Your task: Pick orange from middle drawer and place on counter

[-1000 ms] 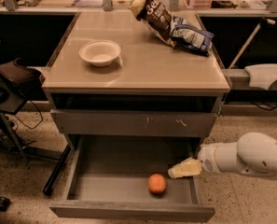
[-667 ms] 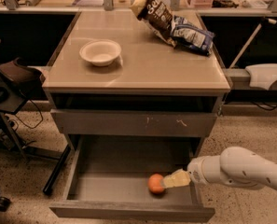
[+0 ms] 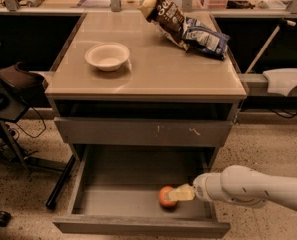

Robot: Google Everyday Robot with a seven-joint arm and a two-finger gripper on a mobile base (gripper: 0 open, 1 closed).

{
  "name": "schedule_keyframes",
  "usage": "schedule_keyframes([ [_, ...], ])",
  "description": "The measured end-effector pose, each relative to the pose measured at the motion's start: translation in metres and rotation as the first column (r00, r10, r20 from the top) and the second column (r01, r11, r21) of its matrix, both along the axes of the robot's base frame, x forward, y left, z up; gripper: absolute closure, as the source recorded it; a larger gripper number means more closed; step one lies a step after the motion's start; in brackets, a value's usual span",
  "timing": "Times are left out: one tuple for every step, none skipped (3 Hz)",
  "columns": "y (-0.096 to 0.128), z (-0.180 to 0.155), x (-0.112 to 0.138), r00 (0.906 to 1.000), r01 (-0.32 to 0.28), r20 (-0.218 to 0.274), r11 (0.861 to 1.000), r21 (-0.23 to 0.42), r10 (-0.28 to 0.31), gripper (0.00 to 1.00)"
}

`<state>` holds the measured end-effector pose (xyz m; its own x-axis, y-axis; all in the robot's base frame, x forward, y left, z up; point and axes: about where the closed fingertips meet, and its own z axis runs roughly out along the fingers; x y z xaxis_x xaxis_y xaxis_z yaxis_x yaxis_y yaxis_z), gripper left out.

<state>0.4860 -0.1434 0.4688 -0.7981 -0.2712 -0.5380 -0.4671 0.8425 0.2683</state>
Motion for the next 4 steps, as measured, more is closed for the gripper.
schedule_keyframes([
  [0.0, 0.0, -0.001, 1.0, -0.001, -0.002, 1.0, 0.001, 0.001, 0.0],
  [0.015, -0.028, 0.0, 0.9995, 0.002, -0.033, 0.999, 0.035, -0.001, 0.0],
  [0.044, -0.075, -0.007, 0.9936, 0.007, -0.113, 0.996, 0.088, 0.003, 0.0],
  [0.044, -0.075, -0.007, 0.9936, 0.007, -0.113, 0.996, 0.088, 0.003, 0.0],
])
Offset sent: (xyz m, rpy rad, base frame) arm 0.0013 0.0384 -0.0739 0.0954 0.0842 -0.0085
